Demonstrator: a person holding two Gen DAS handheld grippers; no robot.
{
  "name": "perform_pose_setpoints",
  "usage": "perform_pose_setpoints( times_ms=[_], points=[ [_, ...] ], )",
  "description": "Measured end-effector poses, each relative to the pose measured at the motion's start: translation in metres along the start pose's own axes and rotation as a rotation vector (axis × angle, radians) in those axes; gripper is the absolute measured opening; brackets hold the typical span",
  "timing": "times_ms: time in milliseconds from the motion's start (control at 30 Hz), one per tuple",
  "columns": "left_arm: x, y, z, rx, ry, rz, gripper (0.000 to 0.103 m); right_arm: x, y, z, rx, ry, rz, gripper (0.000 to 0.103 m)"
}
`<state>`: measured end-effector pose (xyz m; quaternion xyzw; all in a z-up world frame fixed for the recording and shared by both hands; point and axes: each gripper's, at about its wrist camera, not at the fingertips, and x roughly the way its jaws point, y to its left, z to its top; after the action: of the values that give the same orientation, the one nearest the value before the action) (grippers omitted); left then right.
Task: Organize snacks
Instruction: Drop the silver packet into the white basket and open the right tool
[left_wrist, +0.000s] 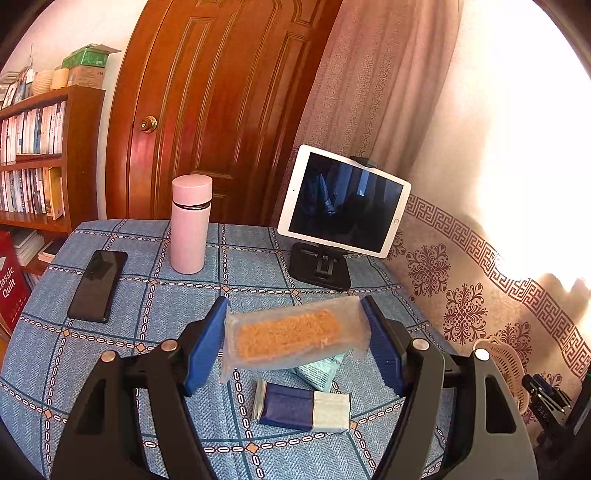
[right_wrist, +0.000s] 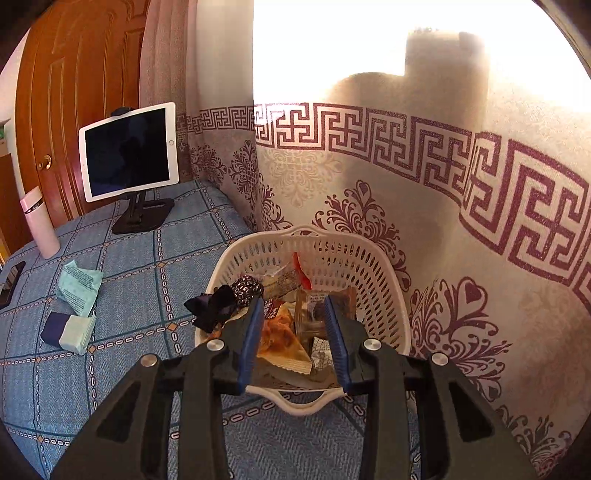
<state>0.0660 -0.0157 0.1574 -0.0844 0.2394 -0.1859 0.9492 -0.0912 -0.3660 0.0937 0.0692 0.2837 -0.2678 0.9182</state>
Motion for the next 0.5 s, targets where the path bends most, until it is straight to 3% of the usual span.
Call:
perform_pose_setpoints(
  times_ms=[500],
  points=[
    [-0.004,-0.010,-0.003,0.025,-0.005,-0.010,0.073,0.044,0.000,-0.016,-0.004,0.148,0.021,0.040]
  ],
)
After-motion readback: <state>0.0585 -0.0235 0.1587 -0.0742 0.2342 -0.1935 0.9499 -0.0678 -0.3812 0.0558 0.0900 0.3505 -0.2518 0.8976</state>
